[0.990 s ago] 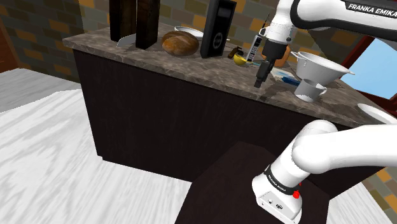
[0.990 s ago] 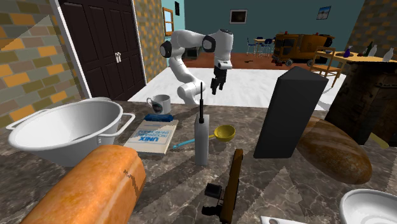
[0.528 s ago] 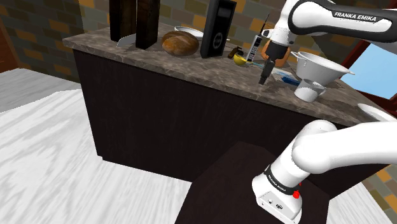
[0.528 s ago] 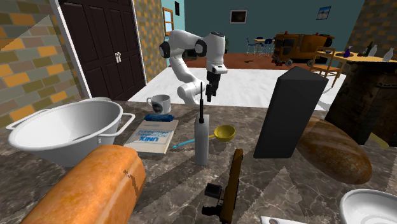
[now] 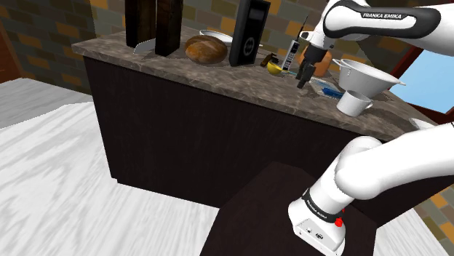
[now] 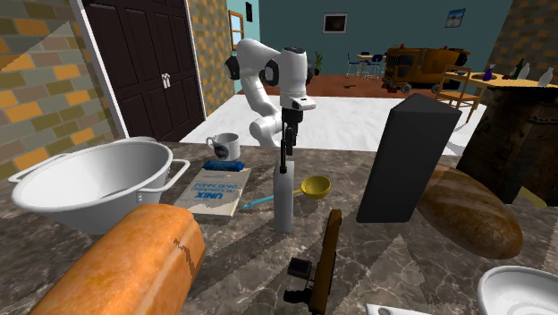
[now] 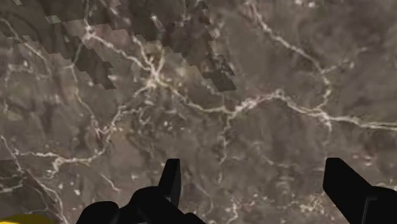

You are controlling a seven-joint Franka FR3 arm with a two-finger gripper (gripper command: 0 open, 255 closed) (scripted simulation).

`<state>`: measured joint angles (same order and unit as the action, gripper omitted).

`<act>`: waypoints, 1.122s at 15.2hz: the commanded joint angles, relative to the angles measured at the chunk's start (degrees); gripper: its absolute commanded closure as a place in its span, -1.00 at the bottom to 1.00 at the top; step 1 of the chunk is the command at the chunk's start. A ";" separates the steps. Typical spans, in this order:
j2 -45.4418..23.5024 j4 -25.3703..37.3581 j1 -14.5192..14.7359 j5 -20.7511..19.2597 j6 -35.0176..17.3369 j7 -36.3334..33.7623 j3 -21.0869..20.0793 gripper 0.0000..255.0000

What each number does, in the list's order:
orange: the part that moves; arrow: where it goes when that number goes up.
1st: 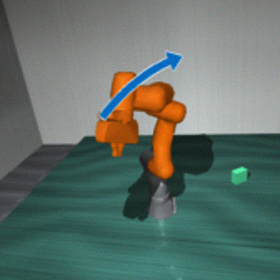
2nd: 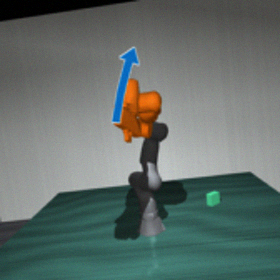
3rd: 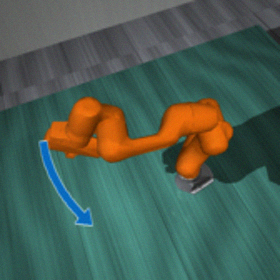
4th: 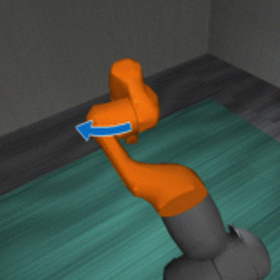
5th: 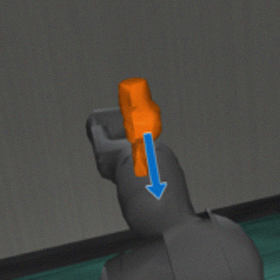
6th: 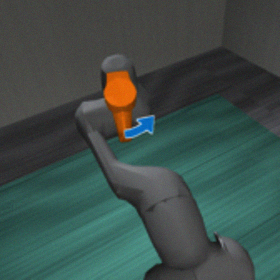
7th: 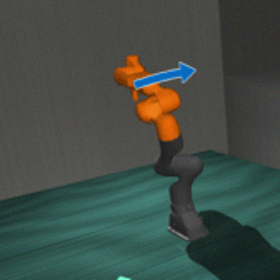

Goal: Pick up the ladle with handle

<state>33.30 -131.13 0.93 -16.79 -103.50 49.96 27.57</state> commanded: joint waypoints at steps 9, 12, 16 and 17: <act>-19.93 16.41 8.03 8.85 -9.03 27.85 16.92 -1.00; -28.57 23.17 9.87 16.82 -9.82 38.27 21.97 -1.00; -42.18 34.12 6.81 30.81 -7.72 52.77 24.66 -1.00; -42.86 34.82 6.04 31.46 -7.51 53.43 24.19 -1.00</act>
<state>-7.66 -98.27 7.97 12.52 -111.72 101.03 51.78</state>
